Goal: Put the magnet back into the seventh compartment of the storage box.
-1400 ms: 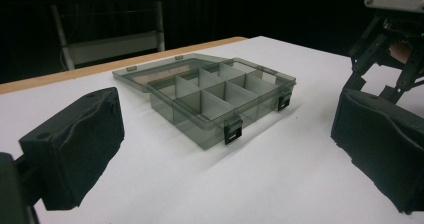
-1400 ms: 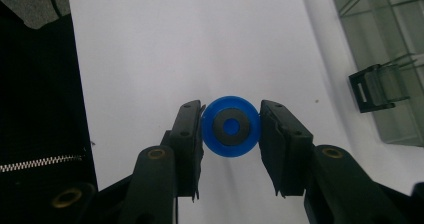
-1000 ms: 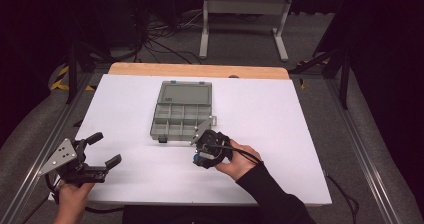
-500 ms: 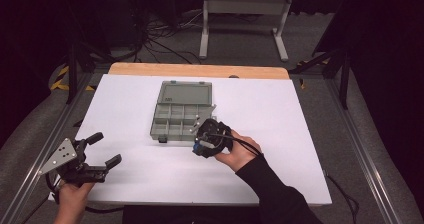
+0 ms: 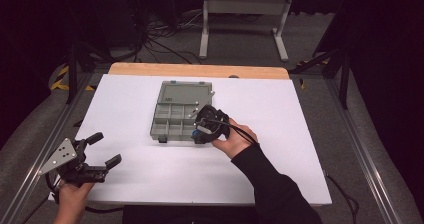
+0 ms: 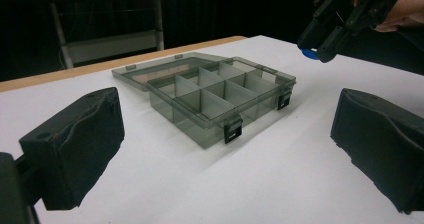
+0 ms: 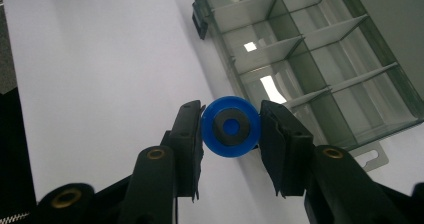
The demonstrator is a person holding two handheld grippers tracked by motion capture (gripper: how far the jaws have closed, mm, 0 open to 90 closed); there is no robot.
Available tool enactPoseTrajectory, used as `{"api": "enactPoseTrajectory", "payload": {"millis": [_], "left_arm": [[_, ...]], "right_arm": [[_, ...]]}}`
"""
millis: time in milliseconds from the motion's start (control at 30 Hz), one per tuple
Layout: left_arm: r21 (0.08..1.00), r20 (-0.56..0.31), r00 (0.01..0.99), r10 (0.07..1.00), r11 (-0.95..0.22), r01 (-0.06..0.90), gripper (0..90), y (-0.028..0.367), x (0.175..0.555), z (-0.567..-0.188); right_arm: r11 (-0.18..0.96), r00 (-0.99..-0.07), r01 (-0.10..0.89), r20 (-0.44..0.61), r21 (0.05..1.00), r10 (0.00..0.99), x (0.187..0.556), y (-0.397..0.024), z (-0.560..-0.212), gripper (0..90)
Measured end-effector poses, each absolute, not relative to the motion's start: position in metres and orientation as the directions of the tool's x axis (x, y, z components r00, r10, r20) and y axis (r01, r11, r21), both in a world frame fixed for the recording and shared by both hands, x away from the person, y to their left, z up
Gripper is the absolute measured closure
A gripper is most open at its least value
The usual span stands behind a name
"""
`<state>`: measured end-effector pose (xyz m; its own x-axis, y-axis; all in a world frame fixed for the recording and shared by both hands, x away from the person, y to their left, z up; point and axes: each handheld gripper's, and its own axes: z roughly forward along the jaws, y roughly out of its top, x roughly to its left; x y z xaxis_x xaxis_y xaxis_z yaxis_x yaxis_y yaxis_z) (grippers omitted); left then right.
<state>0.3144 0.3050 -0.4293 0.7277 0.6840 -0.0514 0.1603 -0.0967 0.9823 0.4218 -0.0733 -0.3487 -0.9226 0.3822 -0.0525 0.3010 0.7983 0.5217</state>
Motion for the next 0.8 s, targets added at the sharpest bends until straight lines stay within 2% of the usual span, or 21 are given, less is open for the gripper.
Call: {"api": "enactPoseTrajectory", "payload": {"millis": [800], "left_arm": [[0.983, -0.051, 0.729, 0.683, -0.095, 0.158, 1.1, 0.305, 0.315, -0.43]], "right_arm": [[0.747, -0.891, 0.364, -0.026, 0.556, 0.453, 0.463, -0.069, -0.36, 61.9]]}}
